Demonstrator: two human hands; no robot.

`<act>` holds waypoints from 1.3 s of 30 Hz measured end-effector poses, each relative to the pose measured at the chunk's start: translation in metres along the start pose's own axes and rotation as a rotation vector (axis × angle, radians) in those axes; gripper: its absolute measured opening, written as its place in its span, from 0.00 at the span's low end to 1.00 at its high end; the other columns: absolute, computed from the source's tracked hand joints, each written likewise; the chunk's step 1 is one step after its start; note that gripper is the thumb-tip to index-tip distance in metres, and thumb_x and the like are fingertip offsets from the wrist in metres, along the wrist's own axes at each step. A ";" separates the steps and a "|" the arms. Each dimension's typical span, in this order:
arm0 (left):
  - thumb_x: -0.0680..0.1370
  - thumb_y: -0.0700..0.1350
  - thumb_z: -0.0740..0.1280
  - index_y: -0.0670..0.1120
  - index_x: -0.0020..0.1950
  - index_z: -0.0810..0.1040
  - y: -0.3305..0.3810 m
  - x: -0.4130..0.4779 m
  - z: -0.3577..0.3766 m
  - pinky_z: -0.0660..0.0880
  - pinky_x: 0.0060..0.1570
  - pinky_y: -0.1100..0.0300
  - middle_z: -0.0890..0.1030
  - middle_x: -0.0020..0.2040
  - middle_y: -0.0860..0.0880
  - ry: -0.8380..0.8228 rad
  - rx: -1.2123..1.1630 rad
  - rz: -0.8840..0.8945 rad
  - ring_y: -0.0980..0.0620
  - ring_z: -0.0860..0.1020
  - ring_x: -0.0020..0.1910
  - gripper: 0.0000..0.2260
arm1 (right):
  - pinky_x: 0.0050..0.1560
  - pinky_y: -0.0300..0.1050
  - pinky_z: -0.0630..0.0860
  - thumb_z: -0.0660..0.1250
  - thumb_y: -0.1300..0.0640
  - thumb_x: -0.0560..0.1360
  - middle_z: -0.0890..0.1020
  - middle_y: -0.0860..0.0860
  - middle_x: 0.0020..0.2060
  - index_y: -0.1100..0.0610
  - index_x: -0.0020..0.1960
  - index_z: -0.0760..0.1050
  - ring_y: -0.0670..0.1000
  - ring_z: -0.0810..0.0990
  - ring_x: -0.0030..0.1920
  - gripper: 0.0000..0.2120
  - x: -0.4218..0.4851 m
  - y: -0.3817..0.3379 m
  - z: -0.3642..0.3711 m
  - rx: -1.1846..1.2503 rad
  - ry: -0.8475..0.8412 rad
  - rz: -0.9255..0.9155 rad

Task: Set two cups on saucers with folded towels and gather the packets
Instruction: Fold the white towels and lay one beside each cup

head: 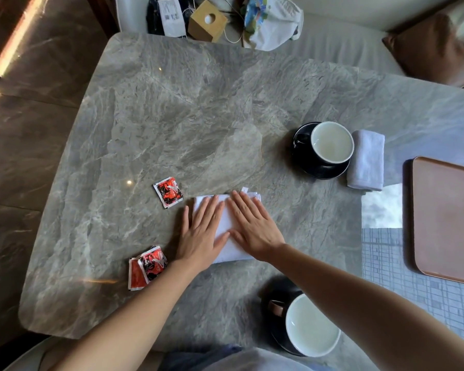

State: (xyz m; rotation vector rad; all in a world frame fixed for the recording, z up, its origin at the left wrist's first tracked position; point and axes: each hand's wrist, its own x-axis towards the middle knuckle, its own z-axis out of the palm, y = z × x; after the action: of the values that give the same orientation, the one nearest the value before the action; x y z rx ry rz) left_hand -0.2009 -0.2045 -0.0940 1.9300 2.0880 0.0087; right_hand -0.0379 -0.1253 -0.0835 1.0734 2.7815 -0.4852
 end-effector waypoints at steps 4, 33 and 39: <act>0.76 0.62 0.52 0.47 0.76 0.58 0.002 0.000 -0.002 0.55 0.72 0.41 0.60 0.77 0.50 -0.017 0.030 0.000 0.50 0.59 0.75 0.32 | 0.77 0.53 0.49 0.49 0.42 0.79 0.53 0.56 0.77 0.59 0.77 0.49 0.55 0.49 0.77 0.33 0.000 0.000 0.002 -0.007 -0.003 -0.004; 0.71 0.55 0.64 0.50 0.59 0.77 -0.003 -0.066 -0.029 0.60 0.64 0.56 0.79 0.57 0.53 0.073 -0.013 0.288 0.53 0.77 0.56 0.18 | 0.44 0.46 0.74 0.68 0.45 0.70 0.78 0.49 0.47 0.51 0.50 0.73 0.53 0.78 0.49 0.14 -0.049 0.012 -0.031 0.027 -0.130 -0.307; 0.63 0.58 0.73 0.52 0.52 0.77 0.004 -0.058 -0.028 0.62 0.56 0.57 0.78 0.50 0.55 0.063 0.033 0.237 0.52 0.79 0.48 0.21 | 0.43 0.53 0.77 0.60 0.62 0.71 0.72 0.51 0.56 0.54 0.58 0.69 0.54 0.70 0.57 0.15 -0.047 0.004 -0.031 0.016 -0.247 -0.119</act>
State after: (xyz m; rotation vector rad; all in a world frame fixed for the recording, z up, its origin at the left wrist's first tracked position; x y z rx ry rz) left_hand -0.2006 -0.2554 -0.0538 2.2128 1.8953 0.0865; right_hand 0.0000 -0.1415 -0.0445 0.7931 2.6352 -0.6096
